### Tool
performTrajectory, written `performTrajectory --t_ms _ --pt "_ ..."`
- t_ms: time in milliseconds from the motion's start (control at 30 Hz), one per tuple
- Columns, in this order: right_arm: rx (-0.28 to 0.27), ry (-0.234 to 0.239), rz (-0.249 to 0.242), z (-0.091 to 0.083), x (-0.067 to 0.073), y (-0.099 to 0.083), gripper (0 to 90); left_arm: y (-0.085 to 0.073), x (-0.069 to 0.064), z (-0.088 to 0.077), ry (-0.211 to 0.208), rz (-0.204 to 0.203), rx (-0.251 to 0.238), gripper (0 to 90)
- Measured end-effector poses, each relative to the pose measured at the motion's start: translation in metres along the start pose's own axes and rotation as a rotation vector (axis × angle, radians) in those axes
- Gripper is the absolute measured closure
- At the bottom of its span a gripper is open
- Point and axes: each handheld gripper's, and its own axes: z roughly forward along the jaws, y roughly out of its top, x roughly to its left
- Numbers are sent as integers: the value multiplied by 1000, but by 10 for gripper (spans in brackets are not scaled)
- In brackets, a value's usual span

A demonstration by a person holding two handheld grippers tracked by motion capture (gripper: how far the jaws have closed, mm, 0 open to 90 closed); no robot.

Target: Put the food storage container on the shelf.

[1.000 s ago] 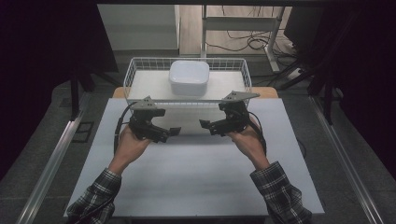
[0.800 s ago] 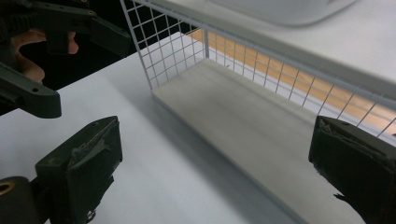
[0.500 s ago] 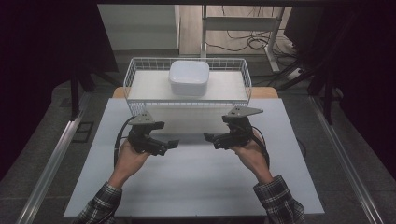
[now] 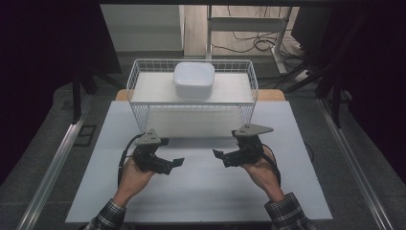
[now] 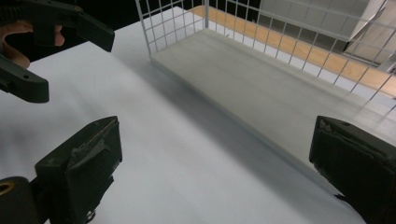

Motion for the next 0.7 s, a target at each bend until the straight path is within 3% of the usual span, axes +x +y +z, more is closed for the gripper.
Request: performTrajectory --t_ms 333,700 --pt "20 16 3 -2 6 -16 19 -19 -5 -5 11 -15 -8 42" --pt "46 1 9 -3 10 -33 15 -34 -8 -12 17 -38 -6 41"
